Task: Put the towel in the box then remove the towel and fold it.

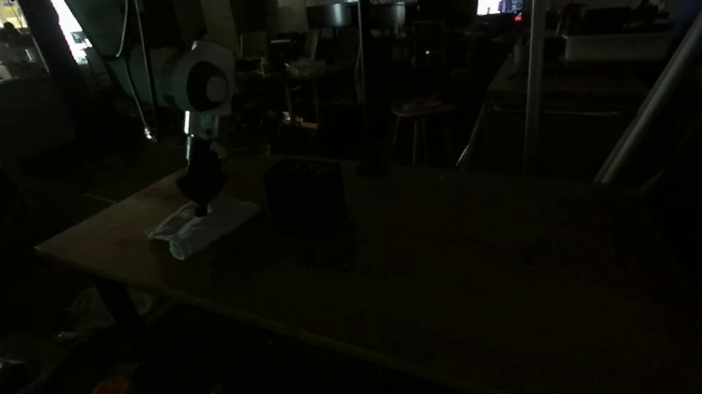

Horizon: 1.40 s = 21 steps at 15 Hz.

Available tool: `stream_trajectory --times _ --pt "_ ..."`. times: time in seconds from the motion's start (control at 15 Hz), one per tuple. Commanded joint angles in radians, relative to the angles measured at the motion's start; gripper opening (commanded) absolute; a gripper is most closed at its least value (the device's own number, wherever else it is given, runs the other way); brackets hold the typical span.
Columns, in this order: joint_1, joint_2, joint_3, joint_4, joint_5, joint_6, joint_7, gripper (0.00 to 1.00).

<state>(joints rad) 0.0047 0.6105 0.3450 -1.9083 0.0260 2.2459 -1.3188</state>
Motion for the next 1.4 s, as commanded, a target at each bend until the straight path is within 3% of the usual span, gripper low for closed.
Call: stream_trajectory --times 0.0,1.33 --pt "0.03 -0.002 -0.034 0.013 -0.009 -0.001 -0.015 0.0" --pt "0.098 0.2 -0.058 0.358 -0.013 -0.092 0.025 0.0"
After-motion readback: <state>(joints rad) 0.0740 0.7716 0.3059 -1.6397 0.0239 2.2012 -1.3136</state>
